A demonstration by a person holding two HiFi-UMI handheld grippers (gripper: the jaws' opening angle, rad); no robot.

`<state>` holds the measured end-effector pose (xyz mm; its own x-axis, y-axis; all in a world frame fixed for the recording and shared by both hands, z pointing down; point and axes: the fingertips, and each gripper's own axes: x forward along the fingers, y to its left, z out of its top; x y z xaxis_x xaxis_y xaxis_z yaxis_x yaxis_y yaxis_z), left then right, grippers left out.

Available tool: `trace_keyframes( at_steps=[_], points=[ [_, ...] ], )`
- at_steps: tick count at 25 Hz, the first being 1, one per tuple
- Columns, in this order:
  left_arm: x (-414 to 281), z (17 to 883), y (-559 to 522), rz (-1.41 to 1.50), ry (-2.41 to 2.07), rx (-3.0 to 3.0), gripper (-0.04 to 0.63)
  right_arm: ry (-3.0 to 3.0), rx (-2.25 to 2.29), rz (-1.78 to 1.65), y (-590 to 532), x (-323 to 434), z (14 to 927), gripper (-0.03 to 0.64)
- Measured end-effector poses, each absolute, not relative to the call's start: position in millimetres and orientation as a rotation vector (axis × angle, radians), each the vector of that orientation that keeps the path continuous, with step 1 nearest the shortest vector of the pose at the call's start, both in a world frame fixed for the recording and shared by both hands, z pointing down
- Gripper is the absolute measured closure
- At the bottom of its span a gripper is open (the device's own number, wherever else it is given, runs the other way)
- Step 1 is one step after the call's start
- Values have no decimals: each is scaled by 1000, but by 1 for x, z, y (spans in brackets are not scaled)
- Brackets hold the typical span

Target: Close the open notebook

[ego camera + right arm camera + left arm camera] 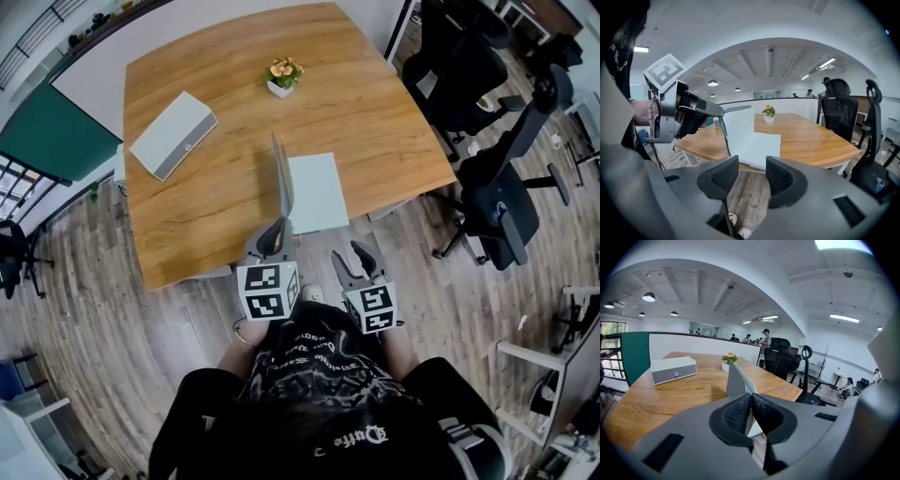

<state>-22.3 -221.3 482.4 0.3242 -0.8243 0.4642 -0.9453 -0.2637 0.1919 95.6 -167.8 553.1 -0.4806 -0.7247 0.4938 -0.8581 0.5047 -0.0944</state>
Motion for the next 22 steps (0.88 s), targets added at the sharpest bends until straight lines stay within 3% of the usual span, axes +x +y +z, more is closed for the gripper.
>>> trace_keyframes(
  at_steps=[22],
  points=[
    [71, 521, -244, 590, -1263, 2332, 561, -2224, 1531, 577, -156, 142, 560, 431]
  ],
)
